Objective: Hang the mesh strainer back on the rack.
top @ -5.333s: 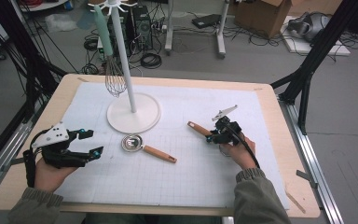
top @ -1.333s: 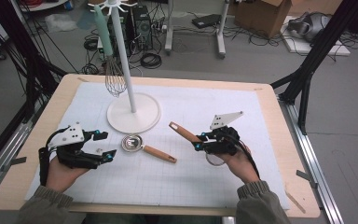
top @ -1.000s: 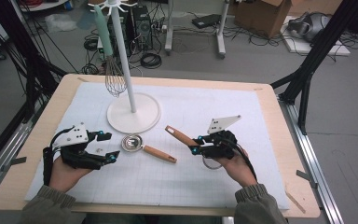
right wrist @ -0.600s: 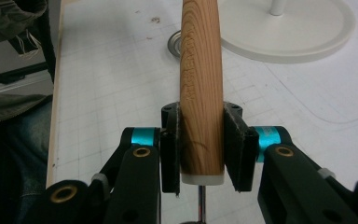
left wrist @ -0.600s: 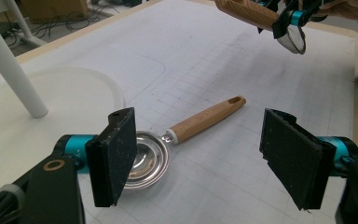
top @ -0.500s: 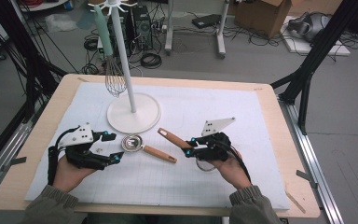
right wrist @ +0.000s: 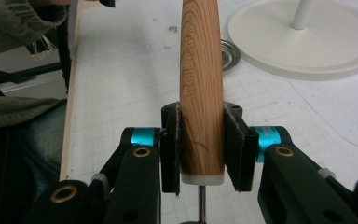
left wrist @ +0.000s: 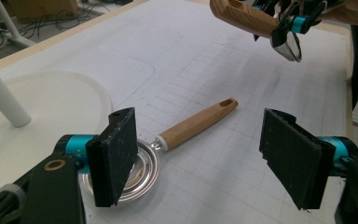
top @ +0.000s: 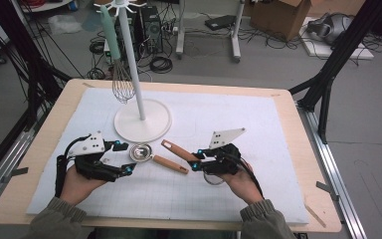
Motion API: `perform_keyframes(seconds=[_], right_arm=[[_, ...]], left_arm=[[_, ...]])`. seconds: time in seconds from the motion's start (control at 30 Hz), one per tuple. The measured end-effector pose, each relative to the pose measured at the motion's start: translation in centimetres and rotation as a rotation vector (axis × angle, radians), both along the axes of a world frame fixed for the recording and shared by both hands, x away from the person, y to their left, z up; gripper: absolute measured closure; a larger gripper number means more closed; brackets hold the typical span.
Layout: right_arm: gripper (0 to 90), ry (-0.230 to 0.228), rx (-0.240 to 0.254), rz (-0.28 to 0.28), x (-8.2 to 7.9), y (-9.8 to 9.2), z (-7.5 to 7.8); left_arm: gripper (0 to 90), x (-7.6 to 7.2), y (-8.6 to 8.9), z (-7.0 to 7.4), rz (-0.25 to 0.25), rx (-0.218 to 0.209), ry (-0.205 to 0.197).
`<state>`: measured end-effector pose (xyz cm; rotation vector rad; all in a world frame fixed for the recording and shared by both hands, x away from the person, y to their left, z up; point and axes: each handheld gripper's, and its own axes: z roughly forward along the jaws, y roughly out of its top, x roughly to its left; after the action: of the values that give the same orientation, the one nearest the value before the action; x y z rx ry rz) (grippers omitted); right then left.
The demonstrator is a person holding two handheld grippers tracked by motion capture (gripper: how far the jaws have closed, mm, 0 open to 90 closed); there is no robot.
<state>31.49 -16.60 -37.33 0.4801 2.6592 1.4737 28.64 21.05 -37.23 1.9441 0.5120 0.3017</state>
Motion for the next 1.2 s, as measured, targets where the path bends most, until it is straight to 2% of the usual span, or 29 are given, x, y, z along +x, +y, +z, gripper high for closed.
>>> perform_keyframes(seconds=[0.77, 1.2], right_arm=[[70.5, 0.002, 0.018, 0.052, -1.2, 2.2, -0.5], [70.5, -0.004, 0.009, 0.081, -1.6, 3.4, -0.8]], left_arm=[[29.1, -0.1, -2.3, 0.0, -0.062, 0.025, 0.008], [32.1, 0.0, -4.0, 0.1, -0.111, 0.010, 0.033]])
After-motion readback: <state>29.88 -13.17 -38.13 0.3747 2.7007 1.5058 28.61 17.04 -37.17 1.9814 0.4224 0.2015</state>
